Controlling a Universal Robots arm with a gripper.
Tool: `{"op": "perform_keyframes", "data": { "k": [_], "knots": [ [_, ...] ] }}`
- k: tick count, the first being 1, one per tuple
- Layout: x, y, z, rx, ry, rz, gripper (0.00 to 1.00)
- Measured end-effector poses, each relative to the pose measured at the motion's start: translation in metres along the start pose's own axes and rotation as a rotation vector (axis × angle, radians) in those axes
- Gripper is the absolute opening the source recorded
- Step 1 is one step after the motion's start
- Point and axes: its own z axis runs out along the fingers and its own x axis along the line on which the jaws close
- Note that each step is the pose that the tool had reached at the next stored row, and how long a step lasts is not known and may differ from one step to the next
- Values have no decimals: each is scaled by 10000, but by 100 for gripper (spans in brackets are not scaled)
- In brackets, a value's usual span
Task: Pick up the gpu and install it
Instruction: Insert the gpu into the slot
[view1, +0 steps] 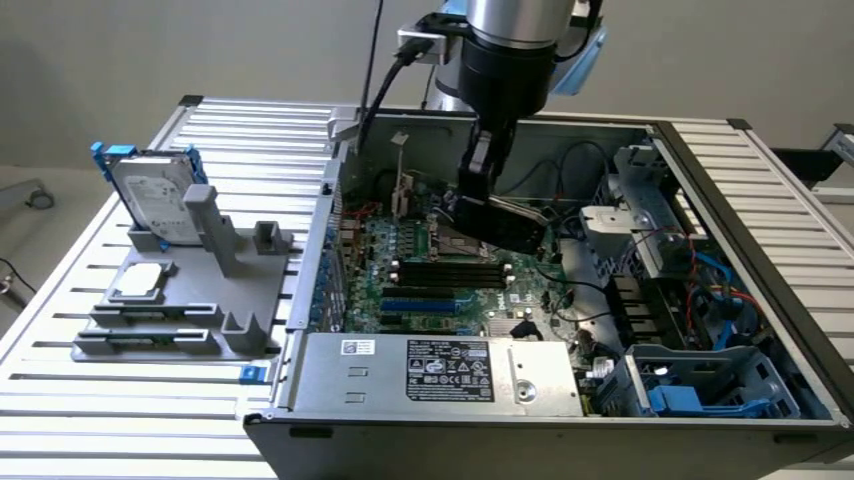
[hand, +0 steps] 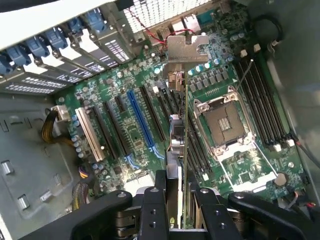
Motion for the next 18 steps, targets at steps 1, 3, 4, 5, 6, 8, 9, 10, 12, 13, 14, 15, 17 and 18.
{"op": "perform_keyframes", "data": {
  "k": [1, 3, 4, 5, 6, 8, 9, 10, 12, 13, 14, 15, 17, 18],
  "knots": [
    [0, 0, 5, 5, 2, -179, 27],
    [0, 0, 17, 15, 7, -539, 27],
    [-1, 0, 23, 20, 8, -718, 27],
    [-1, 0, 28, 25, 10, -899, 27],
    [-1, 0, 34, 30, 13, -1088, 27],
    [-2, 0, 45, 41, 17, -1454, 27],
    [-2, 0, 51, 45, 20, -1633, 27],
    [-2, -1, 56, 51, 22, -1814, 27],
    [-3, 0, 65, 61, 27, -2179, 27],
    [-3, -1, 68, 65, 30, -2358, 27],
    [-3, -1, 71, 71, 32, -2538, 27],
    [-2, -1, 72, 75, 34, -2711, 27],
    [2, -2, 79, 83, 34, -2962, 27],
    [5, -2, 84, 85, 35, -3037, 27]
  ]
}}
